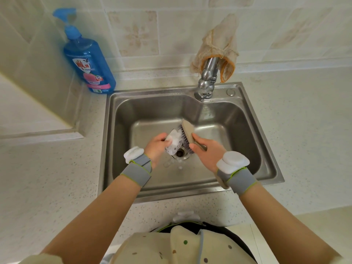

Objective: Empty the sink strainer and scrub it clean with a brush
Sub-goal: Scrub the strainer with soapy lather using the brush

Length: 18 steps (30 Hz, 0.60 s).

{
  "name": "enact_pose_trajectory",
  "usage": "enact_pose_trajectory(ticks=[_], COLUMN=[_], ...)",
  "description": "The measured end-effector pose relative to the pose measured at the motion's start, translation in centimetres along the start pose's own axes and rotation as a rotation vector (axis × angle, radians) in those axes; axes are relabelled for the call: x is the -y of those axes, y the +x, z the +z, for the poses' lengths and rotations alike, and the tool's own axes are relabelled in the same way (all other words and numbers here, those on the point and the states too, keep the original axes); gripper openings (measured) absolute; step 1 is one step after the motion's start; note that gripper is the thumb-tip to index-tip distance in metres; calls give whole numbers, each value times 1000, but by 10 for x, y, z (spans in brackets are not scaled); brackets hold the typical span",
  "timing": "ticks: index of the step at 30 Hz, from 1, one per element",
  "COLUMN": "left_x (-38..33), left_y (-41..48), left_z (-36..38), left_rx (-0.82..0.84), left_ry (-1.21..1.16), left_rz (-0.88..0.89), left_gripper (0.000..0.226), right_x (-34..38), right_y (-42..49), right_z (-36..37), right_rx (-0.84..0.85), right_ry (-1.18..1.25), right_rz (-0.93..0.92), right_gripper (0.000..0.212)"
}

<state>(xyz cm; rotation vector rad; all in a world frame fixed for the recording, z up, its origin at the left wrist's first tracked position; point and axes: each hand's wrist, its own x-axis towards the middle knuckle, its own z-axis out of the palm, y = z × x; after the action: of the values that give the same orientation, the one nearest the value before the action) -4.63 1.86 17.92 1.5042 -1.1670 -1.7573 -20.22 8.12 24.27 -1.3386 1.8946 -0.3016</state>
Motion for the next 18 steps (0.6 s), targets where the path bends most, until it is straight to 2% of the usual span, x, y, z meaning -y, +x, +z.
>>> enact_pose_trajectory(ticks=[4,7,10,13,18], left_x=[3,9,8,8,19], left_y=[2,4,2,1,-2], left_z=[-1,-4,-6,-3,-1], left_rx=[-25,79,132,81,14], left_ry=[-179,-311,-358,-289,-5], left_rz=[-117,-162,-131,-90,71], left_gripper=[8,27,30,24,31], right_x=[-2,-6,-9,-12,-14], right_y=[-4,5,10,9,2], right_z=[5,3,1,1,3], right_rx=[12,2,-8,-32,-35], right_ry=[-42,-3,49,67,93], right_rz=[-7,53,75,91,89], right_gripper=[48,49,49,48,48])
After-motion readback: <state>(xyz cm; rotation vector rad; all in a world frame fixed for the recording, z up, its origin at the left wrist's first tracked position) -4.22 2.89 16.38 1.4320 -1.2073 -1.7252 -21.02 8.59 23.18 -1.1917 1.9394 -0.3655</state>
